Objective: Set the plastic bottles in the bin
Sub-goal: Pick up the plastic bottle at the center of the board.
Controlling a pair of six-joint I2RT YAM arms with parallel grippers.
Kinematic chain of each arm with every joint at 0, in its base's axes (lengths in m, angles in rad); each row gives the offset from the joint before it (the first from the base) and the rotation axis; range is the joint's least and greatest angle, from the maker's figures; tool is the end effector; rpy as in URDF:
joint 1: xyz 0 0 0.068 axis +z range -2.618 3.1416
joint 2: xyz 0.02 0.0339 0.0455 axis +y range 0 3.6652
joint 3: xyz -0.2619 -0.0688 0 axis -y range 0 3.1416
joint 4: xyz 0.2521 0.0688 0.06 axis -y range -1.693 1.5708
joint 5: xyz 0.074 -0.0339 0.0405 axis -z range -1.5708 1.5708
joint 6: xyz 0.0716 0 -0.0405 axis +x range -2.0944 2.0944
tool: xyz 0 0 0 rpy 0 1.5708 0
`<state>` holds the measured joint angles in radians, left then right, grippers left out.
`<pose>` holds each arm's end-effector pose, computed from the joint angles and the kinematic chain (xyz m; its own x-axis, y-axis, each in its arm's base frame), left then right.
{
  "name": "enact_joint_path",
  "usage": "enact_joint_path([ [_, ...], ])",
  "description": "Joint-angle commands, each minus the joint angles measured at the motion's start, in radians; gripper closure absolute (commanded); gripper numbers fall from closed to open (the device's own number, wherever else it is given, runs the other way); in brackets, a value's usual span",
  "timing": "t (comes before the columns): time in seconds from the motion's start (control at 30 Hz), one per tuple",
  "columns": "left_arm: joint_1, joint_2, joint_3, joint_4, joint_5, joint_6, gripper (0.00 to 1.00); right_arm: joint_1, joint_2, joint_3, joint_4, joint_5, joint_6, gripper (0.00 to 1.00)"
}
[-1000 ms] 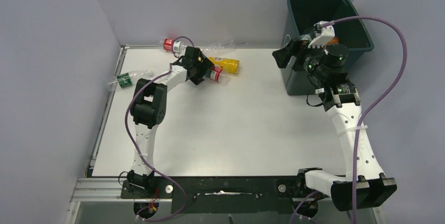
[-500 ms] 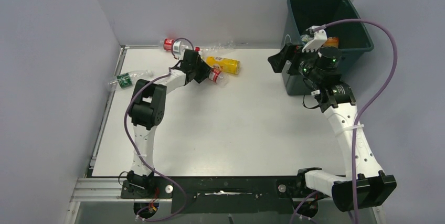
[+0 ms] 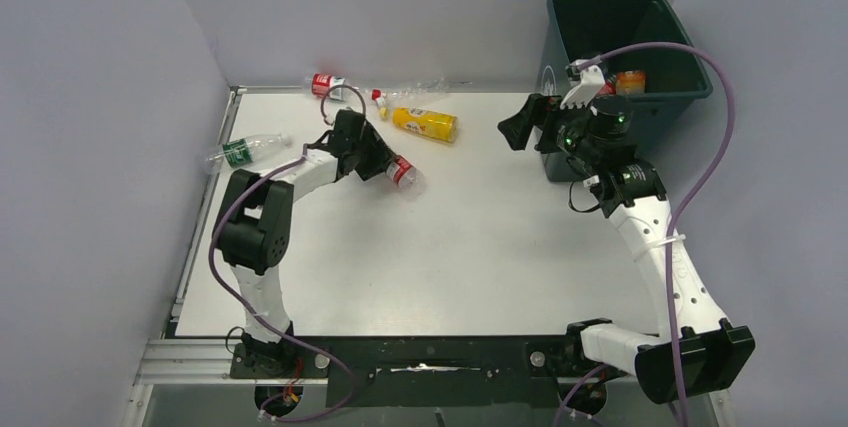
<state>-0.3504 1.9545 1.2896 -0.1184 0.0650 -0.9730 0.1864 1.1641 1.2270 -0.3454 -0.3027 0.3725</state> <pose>0.4272 -0.1611 0.1454 -0.6919 -0.6253 -0.3609 -0.3307 0.7188 -0.6115 0.2918 0.0767 0.3901 -0.4219 0.2740 -0.8643 -0.3271 0.8431 0.4269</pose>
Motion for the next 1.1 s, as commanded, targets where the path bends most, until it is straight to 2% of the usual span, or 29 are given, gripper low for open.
enact_joint_path([
  [0.0,-0.003,-0.129,0.018,-0.030,0.076,0.149,0.61,0.020,0.014,-0.008,0.061,-0.040,0.003,0.04],
  [0.13,-0.018,-0.205,0.013,-0.044,0.134,0.229,0.60,0.023,0.046,-0.005,0.082,-0.105,0.033,0.03],
  [0.23,-0.029,-0.243,0.002,-0.007,0.245,0.277,0.59,0.025,0.079,0.006,0.097,-0.166,0.063,0.02],
  [0.57,-0.107,-0.296,-0.004,0.095,0.451,0.394,0.58,0.026,0.137,0.012,0.182,-0.312,0.168,0.00],
  [0.77,-0.178,-0.287,0.014,0.112,0.551,0.448,0.57,0.027,0.163,0.013,0.199,-0.336,0.195,0.00],
  [1.07,-0.242,-0.311,0.016,0.159,0.615,0.492,0.55,0.029,0.220,0.036,0.156,-0.326,0.197,0.00],
])
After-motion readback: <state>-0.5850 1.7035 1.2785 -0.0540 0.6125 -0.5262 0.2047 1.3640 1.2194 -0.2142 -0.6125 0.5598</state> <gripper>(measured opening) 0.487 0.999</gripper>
